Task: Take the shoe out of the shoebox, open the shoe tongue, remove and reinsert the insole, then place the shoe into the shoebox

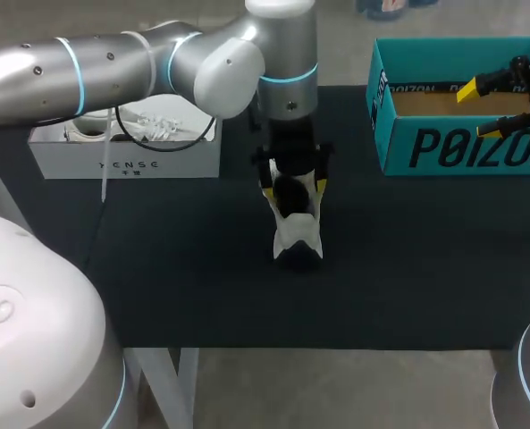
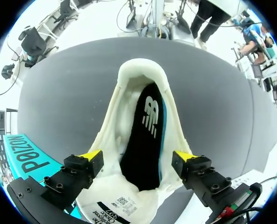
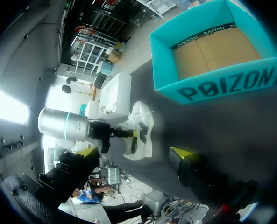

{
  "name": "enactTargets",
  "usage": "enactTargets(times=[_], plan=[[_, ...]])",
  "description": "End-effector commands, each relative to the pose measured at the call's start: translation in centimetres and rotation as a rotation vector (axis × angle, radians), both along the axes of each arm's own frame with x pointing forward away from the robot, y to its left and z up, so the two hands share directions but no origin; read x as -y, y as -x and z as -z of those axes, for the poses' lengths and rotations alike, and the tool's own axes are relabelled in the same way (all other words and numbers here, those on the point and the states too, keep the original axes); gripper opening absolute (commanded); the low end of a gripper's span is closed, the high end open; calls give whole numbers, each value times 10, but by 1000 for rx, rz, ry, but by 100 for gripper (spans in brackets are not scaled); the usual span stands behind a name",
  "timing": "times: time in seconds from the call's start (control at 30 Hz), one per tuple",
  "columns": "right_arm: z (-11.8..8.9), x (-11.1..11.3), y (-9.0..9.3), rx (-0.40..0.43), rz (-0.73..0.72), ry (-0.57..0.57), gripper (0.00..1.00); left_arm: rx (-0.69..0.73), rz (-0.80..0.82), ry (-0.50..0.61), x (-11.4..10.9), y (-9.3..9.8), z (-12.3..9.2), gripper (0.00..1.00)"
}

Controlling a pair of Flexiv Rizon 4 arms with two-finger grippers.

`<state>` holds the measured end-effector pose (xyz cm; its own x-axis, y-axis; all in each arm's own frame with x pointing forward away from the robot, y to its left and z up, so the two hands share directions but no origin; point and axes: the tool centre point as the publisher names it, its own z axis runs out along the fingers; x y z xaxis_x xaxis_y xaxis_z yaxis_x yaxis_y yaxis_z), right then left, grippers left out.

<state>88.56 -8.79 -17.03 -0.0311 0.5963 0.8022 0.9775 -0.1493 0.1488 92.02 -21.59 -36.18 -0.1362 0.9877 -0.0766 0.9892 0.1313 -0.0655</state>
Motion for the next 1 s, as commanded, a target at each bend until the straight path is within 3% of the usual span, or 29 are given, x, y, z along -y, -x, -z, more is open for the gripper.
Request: enactTargets(times=[0.03,1.0], plan=[[0,0,0,-1,0,3,100,8,0,-7,-1,1,-5,100],[0,0,0,-1,0,3,100,53,11,3,1,5,-15,100]])
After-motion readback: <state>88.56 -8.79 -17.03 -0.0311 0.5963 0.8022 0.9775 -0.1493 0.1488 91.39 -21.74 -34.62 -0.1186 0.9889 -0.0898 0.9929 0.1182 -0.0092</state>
